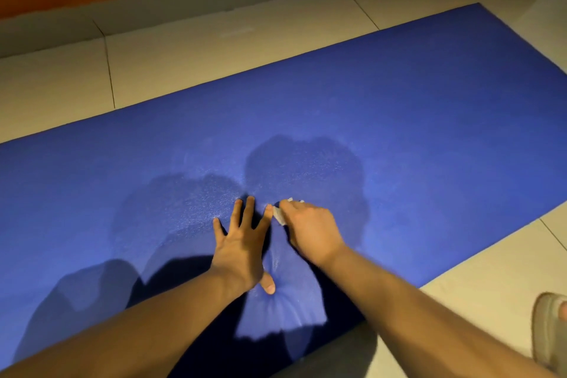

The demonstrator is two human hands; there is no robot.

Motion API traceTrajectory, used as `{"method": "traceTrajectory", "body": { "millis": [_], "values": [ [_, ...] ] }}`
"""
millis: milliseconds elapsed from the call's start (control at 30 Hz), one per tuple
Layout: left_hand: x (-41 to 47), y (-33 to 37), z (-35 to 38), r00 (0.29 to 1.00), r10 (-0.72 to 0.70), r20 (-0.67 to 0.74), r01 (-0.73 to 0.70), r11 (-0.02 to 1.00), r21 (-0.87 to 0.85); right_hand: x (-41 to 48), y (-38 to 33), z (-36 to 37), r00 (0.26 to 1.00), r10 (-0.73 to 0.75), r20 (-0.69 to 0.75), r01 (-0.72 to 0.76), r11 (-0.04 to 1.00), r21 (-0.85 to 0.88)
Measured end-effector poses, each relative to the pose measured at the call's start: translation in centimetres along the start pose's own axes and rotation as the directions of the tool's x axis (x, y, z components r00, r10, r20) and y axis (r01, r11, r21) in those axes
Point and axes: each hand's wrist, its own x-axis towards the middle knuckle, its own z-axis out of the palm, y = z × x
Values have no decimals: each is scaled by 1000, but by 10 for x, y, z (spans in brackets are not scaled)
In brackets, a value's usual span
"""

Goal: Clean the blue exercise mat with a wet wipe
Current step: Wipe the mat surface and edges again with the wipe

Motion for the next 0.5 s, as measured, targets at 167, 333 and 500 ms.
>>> {"method": "traceTrajectory", "body": {
  "millis": [167,333,500],
  "values": [
    [-1,6,-4,1000,-11,19,10,998,56,29,89,-46,856,499,-131,-511,856,-79],
    [-2,5,-4,1000,-18,15,16,995,101,26,24,-8,869,476,-132,-476,879,33],
    [0,5,-5,999,-28,25,24,991,134,-16,-1,0,997,-43,70,45,999,-31]
  ]
}}
